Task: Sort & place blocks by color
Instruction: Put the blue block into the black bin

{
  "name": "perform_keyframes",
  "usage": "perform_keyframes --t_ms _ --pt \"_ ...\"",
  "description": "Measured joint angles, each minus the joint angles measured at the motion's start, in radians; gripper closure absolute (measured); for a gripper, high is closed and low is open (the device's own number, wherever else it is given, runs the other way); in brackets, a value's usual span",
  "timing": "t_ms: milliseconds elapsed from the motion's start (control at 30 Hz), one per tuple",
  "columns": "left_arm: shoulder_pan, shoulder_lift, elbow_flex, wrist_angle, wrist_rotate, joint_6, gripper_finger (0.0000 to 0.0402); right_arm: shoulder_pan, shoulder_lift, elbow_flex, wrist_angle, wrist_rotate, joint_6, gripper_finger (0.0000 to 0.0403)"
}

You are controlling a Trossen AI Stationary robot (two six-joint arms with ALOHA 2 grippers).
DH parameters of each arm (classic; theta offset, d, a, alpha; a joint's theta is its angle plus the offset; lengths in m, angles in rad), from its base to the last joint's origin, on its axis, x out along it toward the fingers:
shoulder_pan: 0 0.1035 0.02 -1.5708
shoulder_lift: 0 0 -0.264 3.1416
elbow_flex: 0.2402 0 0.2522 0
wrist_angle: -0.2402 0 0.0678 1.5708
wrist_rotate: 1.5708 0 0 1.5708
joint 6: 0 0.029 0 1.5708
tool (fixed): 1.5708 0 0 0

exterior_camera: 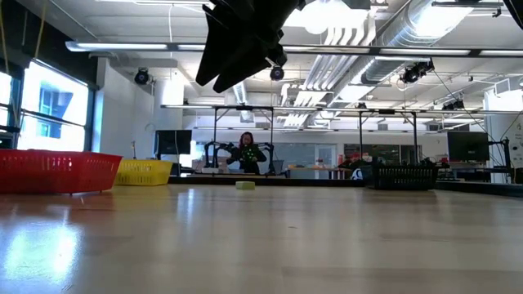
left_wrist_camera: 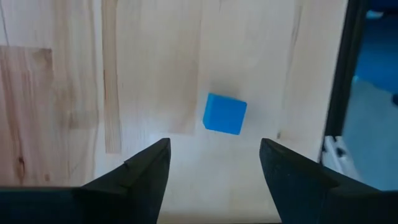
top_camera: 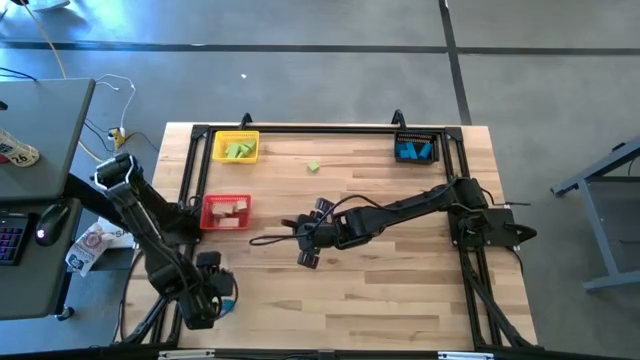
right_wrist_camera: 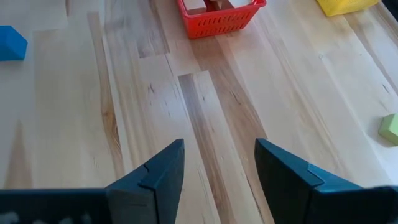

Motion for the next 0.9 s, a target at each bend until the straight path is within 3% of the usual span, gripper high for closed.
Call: perform_keyframes --t_ms 467,900 --pt "-0.006 0.187 0.0 0.029 0.024 0.095 0.0172 0.0 0.0 0.0 -0.005 0.0 0.006 0.0221" --pt "-0.003 0.282 -0.001 0.101 0.059 0.106 0.0172 0.0 0.0 0.0 -0.008 0.0 0.007 0.0221"
